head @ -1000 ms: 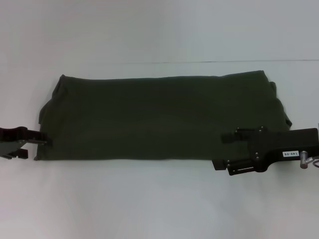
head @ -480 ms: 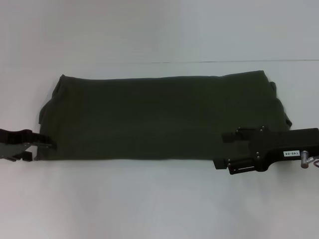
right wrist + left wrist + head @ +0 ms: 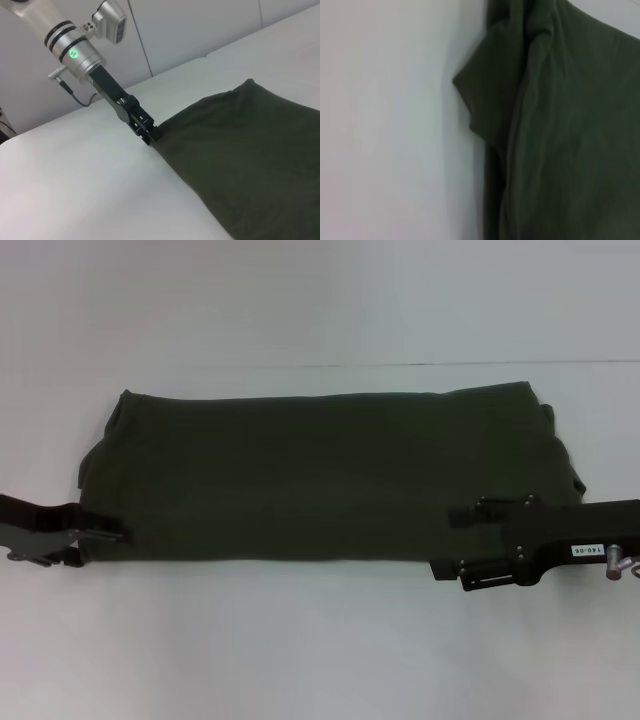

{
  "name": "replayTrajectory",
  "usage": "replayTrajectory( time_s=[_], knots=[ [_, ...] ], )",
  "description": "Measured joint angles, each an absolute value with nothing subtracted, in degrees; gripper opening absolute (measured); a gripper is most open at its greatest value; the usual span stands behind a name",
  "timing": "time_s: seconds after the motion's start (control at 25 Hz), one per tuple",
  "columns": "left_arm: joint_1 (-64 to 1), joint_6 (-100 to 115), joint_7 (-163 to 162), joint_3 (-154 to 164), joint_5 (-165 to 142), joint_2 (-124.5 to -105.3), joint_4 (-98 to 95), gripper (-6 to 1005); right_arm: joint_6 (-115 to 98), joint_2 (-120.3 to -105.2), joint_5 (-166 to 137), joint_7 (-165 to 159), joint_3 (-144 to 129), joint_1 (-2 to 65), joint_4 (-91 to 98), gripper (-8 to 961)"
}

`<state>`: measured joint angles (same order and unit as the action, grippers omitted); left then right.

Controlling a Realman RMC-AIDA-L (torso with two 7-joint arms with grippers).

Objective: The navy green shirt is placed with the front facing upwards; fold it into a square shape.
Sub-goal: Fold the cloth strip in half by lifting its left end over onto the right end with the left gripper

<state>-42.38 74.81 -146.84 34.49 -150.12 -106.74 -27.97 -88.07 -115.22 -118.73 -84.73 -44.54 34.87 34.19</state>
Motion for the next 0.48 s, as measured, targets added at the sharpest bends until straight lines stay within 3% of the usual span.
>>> replayTrajectory(
  time_s=[0.48],
  knots=[
    [-44.2, 71.6, -146.4, 34.1, -149.4, -107.61, -28.3, 823, -88.3, -115.4, -118.7, -84.7, -44.6, 34.8, 34.2, 942]
  ],
)
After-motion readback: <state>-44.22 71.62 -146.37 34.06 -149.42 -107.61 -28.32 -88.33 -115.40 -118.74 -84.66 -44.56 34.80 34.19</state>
